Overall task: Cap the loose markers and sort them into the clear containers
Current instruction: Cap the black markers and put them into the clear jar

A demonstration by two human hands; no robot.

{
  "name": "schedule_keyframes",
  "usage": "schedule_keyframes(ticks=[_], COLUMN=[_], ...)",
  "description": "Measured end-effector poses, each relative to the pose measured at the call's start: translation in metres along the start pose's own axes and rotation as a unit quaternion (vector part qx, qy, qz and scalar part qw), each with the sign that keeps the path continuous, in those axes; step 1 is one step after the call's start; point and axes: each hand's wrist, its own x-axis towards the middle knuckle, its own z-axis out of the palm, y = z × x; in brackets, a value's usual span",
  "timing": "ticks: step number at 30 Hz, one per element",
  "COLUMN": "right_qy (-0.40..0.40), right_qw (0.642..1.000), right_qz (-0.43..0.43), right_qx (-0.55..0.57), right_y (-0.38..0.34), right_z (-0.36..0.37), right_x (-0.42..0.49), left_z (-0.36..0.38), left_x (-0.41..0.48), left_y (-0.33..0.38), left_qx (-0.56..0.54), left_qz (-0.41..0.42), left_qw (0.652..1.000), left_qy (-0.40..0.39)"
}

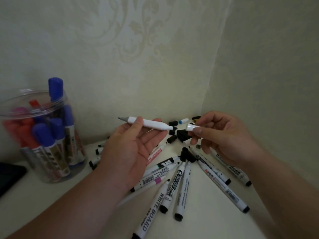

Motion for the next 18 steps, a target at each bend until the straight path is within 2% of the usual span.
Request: schedule_keyframes(ticks=[5,11,18], right_qy=[-0.007,0.026,0.066], right_qw=[0.999,0.995,0.978], right_qz=[-0.029,-0.040,-0.104], right_qx=[-0.040,-0.084,-0.168], right_y=[0.006,0.004,0.007], right_z=[0.016,0.026,0.045], right_x=[-0.003,-0.007,-0.016], left_z=[0.000,0.000,0.000], left_x=[0.000,-0.001,-0.004], left_y=[-0.002,-0.006,-0.006], left_qx=[0.008,0.037,0.048], left_qz=[0.003,0.015,0.009], left_qw=[1.000,0.999,0.998], left_qy=[-0.008,-0.023,-0.045])
